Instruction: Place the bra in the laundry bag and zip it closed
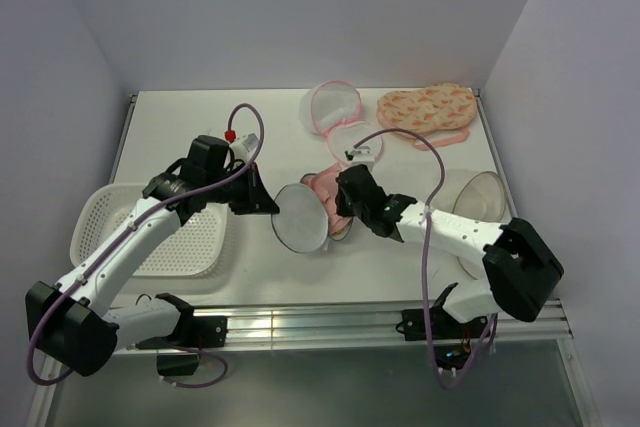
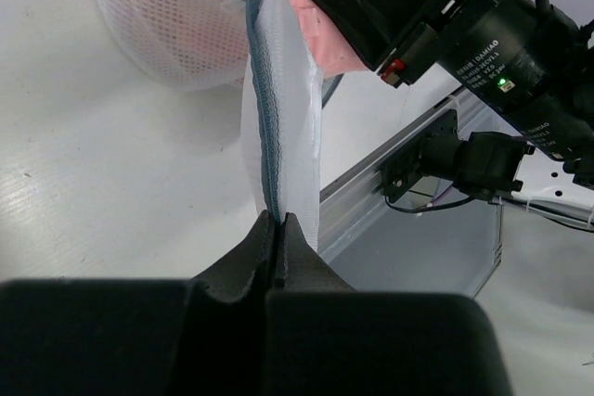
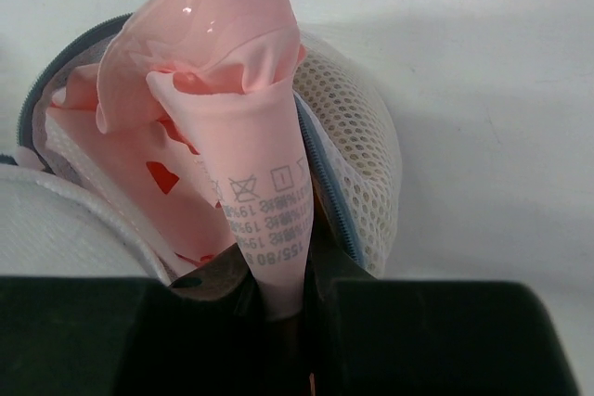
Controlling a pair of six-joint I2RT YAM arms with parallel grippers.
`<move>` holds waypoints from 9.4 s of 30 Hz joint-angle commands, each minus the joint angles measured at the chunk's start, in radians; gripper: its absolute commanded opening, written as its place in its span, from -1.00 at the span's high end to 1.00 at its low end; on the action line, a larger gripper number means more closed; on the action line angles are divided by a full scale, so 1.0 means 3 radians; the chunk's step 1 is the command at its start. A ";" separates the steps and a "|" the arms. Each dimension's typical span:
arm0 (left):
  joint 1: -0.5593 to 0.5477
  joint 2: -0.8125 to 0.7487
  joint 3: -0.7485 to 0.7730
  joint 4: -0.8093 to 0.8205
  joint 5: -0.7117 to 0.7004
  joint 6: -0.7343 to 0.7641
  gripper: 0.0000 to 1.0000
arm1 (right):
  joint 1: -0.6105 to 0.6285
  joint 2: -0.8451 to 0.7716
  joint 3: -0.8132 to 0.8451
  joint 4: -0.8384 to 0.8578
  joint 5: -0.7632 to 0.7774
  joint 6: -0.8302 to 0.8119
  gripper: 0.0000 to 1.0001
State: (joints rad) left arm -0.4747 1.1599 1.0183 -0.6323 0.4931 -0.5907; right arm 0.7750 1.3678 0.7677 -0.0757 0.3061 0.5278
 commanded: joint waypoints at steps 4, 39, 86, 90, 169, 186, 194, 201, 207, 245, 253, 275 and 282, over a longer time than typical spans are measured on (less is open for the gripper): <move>0.0013 -0.0011 0.0185 0.0052 0.0121 0.0082 1.00 | 0.0071 0.0242 0.0289 0.0043 0.0176 0.0112 1.00; 0.0028 -0.0144 0.0466 -0.0413 -0.0401 0.0036 1.00 | 0.0214 -0.0121 0.0877 -0.1266 0.1037 -0.0051 1.00; 0.0033 -0.0144 0.0481 -0.0413 -0.0381 0.0057 0.99 | 0.0250 0.0176 0.1168 -0.1256 0.0636 0.0107 -0.48; 0.0033 -0.0139 0.0476 -0.0398 -0.0386 0.0047 0.98 | 0.0260 -0.0033 0.1240 -0.1327 0.0601 0.0071 -0.50; 0.0038 -0.0313 0.0206 0.0435 -0.0882 -0.0383 -0.05 | 0.0997 -0.1188 0.0290 -0.0096 -0.0307 0.0306 0.96; -0.0084 -0.0312 -0.0760 0.1759 -0.0575 -0.0357 0.13 | 0.0224 -0.1813 -0.0519 0.1080 -0.1593 0.0976 1.00; -0.0115 -0.0292 -0.1282 0.2628 -0.0570 -0.0373 0.30 | 0.0030 -0.1681 -0.0728 0.1500 -0.1884 0.1308 1.00; -0.0151 -0.0221 -0.1610 0.3272 -0.0575 -0.0261 0.37 | -0.0016 -0.1563 -0.0769 0.1613 -0.1987 0.1431 1.00; -0.0151 -0.0277 -0.1906 0.3559 -0.0687 -0.0117 0.34 | -0.0067 -0.1532 -0.0769 0.1577 -0.2038 0.1442 1.00; -0.0161 -0.0011 -0.2300 0.4383 -0.0503 0.0409 0.38 | -0.0523 -0.1548 -0.0861 0.1449 -0.2549 0.1472 1.00; -0.0314 0.0004 -0.2219 0.4204 -0.0672 0.0491 0.38 | -0.0543 -0.1537 -0.0856 0.1454 -0.2560 0.1477 1.00; -0.0550 0.0194 -0.2147 0.4465 -0.1403 0.0496 0.29 | -0.0553 -0.1532 -0.0877 0.1459 -0.2585 0.1477 1.00; -0.0591 0.0291 -0.2081 0.4526 -0.1460 0.0532 0.30 | -0.0558 -0.1517 -0.0882 0.1459 -0.2600 0.1472 1.00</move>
State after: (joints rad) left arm -0.6434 1.2324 0.3477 0.6544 0.0803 -0.4530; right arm 0.6144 0.9146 0.5144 0.3420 -0.4549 0.9718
